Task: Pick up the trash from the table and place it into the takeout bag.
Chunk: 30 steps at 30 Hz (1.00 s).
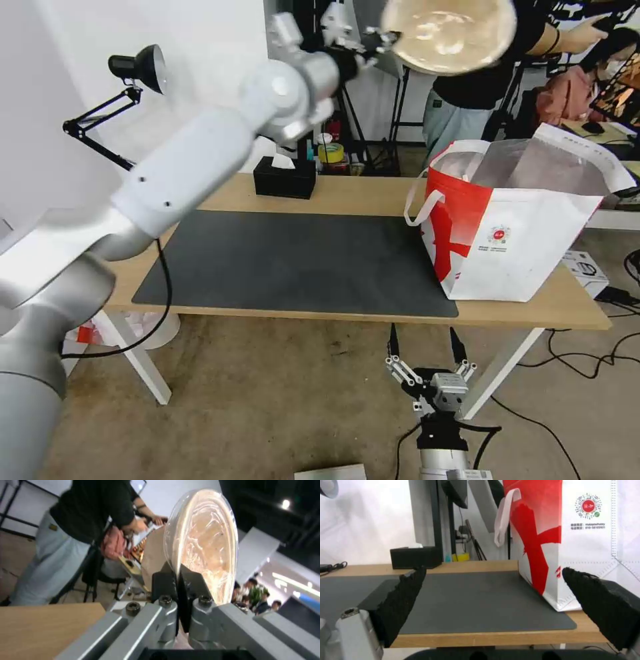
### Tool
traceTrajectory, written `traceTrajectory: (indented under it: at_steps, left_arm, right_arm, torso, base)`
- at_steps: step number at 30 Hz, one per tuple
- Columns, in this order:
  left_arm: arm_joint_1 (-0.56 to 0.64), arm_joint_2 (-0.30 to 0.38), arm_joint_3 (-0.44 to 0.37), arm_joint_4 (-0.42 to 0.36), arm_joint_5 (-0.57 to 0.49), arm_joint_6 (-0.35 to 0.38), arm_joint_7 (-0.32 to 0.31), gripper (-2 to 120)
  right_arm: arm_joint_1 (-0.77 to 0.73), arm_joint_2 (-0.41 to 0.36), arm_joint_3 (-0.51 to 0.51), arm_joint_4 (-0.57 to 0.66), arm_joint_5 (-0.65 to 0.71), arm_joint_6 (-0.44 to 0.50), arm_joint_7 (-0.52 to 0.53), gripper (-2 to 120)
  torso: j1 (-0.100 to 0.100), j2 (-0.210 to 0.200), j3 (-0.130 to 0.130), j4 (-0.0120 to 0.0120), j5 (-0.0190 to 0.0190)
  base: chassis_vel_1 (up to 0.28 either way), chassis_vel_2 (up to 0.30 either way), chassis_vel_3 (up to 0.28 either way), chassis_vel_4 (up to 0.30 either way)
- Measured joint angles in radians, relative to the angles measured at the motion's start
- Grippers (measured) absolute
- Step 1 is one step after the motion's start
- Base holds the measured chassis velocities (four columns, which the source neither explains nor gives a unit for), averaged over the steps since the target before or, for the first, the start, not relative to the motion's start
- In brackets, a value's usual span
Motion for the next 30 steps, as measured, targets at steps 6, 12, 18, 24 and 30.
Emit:
traceTrajectory:
  at_steps: [6,12,18,24,30]
  left_arm:
    - [0.003,-0.033,0.053,0.011,0.021,-0.005,0.026,0]
    - [0.006,-0.053,0.041,0.04,-0.009,0.008,0.074,0]
    - [-0.001,-0.053,0.074,0.092,-0.02,0.023,0.103,0]
    - [-0.006,-0.061,0.099,0.132,-0.015,0.052,0.129,0]
    - [-0.01,-0.072,0.156,0.189,0.035,0.06,0.16,0]
  right_arm:
    - [0.0,0.0,0.0,0.0,0.0,0.0,0.0,100]
    - [0.0,0.0,0.0,0.0,0.0,0.0,0.0,100]
    - [0.0,0.0,0.0,0.0,0.0,0.0,0.0,100]
    - [0.0,0.0,0.0,0.0,0.0,0.0,0.0,100]
    - [0.0,0.0,0.0,0.0,0.0,0.0,0.0,100]
  torso:
    - [0.0,0.0,0.0,0.0002,-0.0002]
    - [0.0,0.0,0.0,0.0002,-0.0002]
    - [0.0,0.0,0.0,0.0004,-0.0004]
    - [0.0,0.0,0.0,0.0001,-0.0003]
    - [0.0,0.0,0.0,0.0003,-0.0004]
  base:
    - [0.0,0.0,0.0,0.0]
    - [0.0,0.0,0.0,0.0]
    - [0.0,0.0,0.0,0.0]
    - [0.0,0.0,0.0,0.0]
    - [0.0,0.0,0.0,0.0]
